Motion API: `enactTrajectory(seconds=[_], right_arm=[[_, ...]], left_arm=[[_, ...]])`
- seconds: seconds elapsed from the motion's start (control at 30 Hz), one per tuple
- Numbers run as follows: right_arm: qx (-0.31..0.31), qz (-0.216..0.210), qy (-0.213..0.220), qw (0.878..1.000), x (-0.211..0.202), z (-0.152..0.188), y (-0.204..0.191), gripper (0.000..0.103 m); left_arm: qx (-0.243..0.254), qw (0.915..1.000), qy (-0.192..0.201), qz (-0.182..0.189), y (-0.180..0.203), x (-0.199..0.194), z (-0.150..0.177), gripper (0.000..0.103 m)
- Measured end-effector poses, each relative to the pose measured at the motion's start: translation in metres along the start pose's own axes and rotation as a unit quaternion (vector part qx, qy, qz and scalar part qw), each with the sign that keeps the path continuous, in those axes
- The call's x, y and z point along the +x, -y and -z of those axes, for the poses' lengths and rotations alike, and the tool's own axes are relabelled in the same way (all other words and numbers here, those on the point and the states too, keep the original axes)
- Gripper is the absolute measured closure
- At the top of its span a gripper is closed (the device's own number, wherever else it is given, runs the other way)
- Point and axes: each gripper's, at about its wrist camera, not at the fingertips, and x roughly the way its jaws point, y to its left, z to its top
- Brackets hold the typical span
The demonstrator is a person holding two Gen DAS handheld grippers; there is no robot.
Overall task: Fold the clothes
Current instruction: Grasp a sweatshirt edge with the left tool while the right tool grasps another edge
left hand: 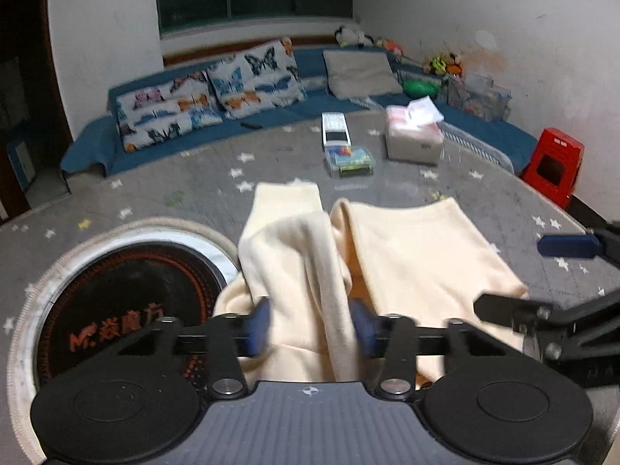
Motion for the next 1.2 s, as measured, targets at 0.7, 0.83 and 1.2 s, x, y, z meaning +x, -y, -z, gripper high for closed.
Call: enactTrajectory(seconds=[0.7,0.83,1.2], right_arm=[[-0.024,-0.080,-0.034,0.996,0.088,-0.057,-0.032,0.063],[-0.018,-0.085,-0.044,0.995,0.100,-0.054,-0.030,0.082],[0.006,-0.071,0.003,0.997,0.064,-0.050,-0.003,0.095]], left_arm=[[-0.021,0.9996,-0.008,0.016,-0.020,0.007,0.007,0.090],[-0.021,0.9996,-0.011,0.013,-0.019,0.010,0.005,0.069],[-0.003,1.0000,-0.003,0.007,-0.010,0.020,-0.011,0.055]])
